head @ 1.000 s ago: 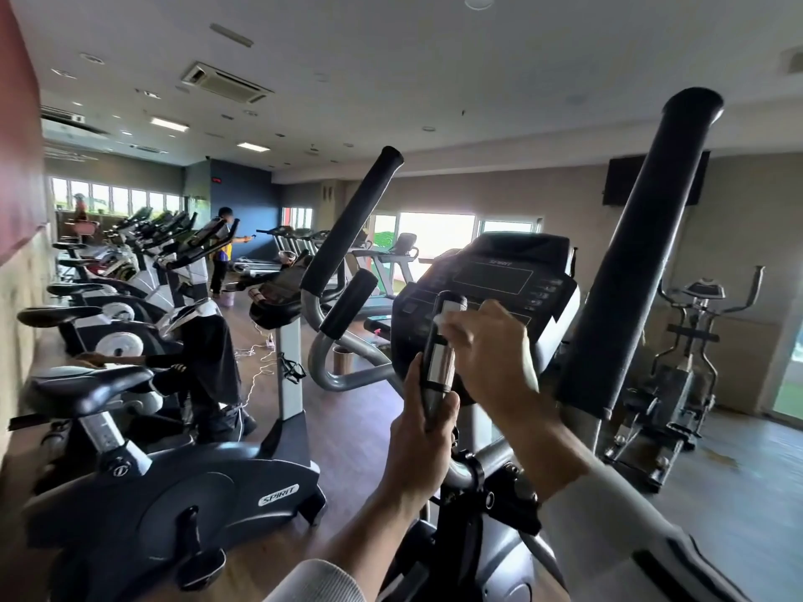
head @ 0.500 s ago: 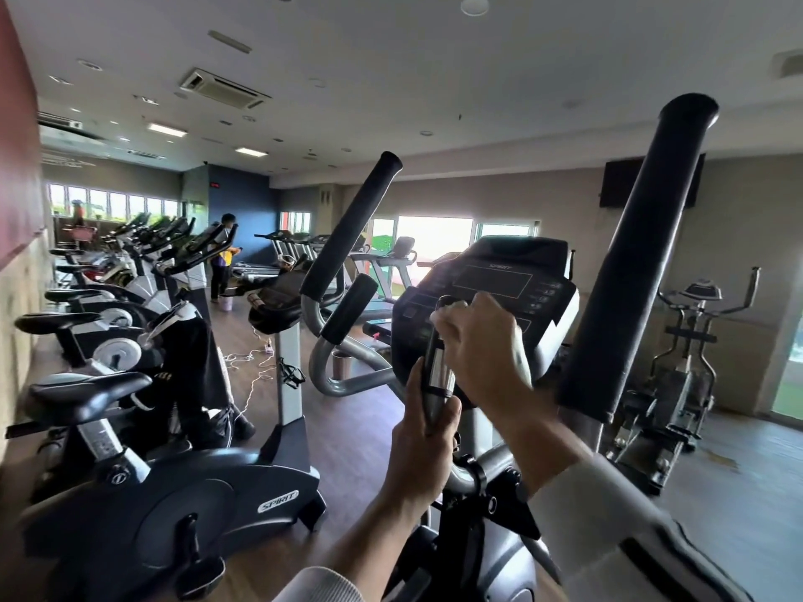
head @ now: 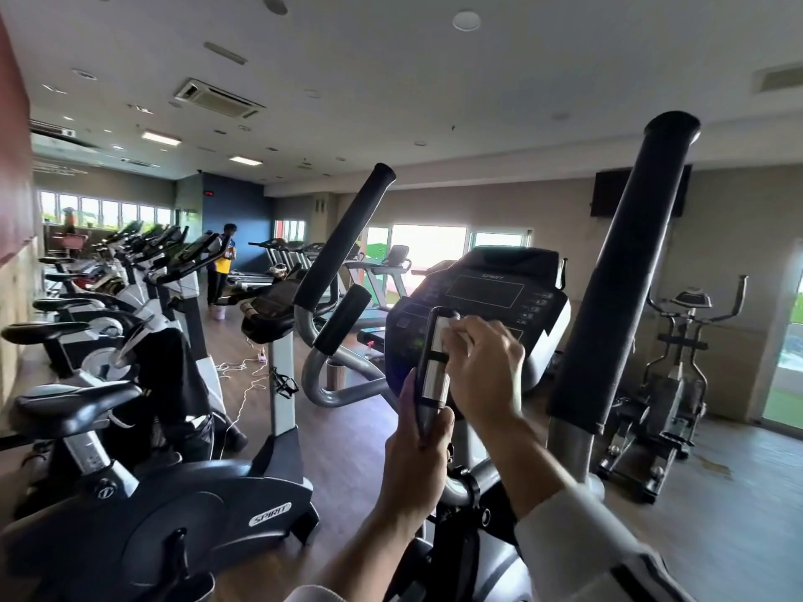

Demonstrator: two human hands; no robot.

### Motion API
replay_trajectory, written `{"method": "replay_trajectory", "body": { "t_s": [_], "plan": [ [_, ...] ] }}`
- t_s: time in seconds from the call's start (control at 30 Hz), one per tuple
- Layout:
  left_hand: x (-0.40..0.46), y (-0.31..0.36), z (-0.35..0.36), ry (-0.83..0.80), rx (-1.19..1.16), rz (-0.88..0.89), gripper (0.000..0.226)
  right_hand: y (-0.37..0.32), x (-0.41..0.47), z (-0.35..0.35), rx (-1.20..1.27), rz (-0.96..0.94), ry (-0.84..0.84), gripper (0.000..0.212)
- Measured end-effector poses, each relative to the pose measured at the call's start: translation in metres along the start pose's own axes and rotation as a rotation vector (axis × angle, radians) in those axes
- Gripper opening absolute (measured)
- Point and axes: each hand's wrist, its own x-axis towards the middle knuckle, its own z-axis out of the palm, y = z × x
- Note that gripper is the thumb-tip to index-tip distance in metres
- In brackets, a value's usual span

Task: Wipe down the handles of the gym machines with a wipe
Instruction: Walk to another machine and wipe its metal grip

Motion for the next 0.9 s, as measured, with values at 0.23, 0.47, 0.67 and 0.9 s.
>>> {"method": "replay_trajectory", "body": {
  "t_s": [0.23, 0.47, 0.67, 0.9],
  "plan": [
    [-0.001, 0.001, 0.0, 0.018, 0.017, 0.02, 0.059, 0.002, -0.022, -0.003, 0.047, -0.031, -0.057, 0.005],
    [0.0, -0.001, -0.001, 0.0, 0.004, 0.031, 0.06, -0.002, 0.003, -0.002, -0.053, 0.005, -0.012, 0.011],
    [0.0, 0.0, 0.0, 0.026, 0.028, 0.049, 0.059, 0.004, -0.02, -0.003, 0.001, -0.015, -0.05, 0.011],
    [0.001, -0.002, 0.0, -0.02, -0.012, 0.047, 0.061, 0.004, 0.027, 0.005, -0.129, -0.034, -0.052, 0.016]
  ]
}}
